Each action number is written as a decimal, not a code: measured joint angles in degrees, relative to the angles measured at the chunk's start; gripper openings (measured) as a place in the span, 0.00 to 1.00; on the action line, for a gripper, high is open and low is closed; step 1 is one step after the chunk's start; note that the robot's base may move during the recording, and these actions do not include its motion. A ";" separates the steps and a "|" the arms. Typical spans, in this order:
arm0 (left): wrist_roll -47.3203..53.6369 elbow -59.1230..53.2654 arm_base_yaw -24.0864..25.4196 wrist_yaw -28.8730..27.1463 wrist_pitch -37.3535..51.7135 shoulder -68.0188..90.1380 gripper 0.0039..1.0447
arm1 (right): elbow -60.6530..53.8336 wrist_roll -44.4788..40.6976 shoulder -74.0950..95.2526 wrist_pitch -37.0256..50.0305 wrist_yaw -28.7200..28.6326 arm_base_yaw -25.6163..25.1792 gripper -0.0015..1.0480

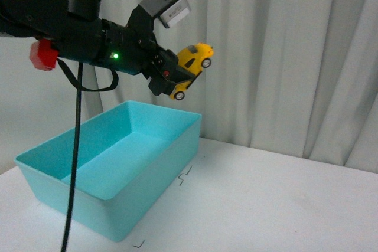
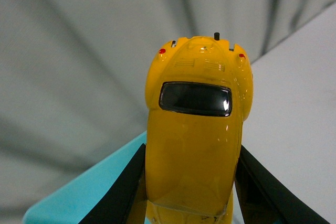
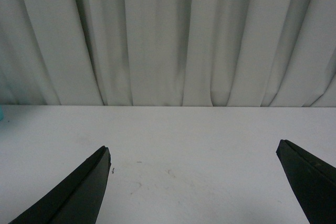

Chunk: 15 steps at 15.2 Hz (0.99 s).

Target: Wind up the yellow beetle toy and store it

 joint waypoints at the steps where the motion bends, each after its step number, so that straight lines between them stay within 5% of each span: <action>1: -1.27 0.79 0.70 -2.93 0.11 1.62 0.39 | 0.00 0.00 0.00 0.00 0.00 0.00 0.94; 15: -6.73 4.33 5.42 -23.61 0.02 14.62 0.39 | 0.00 0.00 0.00 0.00 0.00 0.00 0.94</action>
